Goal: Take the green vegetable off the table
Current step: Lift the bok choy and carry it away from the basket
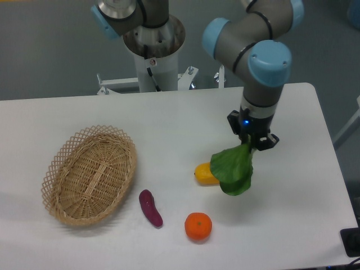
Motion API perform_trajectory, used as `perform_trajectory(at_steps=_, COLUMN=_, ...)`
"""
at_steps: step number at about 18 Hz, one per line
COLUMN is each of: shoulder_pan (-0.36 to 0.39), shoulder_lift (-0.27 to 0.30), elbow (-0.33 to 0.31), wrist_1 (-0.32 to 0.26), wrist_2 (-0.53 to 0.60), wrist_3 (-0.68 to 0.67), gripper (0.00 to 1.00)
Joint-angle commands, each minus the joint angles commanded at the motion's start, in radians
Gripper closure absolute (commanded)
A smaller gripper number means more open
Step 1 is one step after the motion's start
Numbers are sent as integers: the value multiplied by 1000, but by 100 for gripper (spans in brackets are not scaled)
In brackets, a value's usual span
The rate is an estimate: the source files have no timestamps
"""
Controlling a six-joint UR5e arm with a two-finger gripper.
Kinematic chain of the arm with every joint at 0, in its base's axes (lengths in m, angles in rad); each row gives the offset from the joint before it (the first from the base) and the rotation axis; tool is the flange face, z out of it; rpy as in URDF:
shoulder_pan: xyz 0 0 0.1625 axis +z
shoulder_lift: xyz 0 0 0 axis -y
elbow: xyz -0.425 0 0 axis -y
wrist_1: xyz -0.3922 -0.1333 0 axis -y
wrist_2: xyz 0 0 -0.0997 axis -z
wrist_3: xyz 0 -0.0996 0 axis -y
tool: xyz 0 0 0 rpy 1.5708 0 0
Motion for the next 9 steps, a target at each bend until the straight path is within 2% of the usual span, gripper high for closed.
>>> perform_trajectory(at_steps=3, shoulder_pan=12, shoulder_lift=-9, elbow=11, wrist_1=-5, wrist_2=5, wrist_3=55, gripper=88)
perform_trajectory(at_steps=9, shoulder_pan=20, shoulder_lift=-14, elbow=15, wrist_1=-17, wrist_2=9, wrist_3=61, gripper=87)
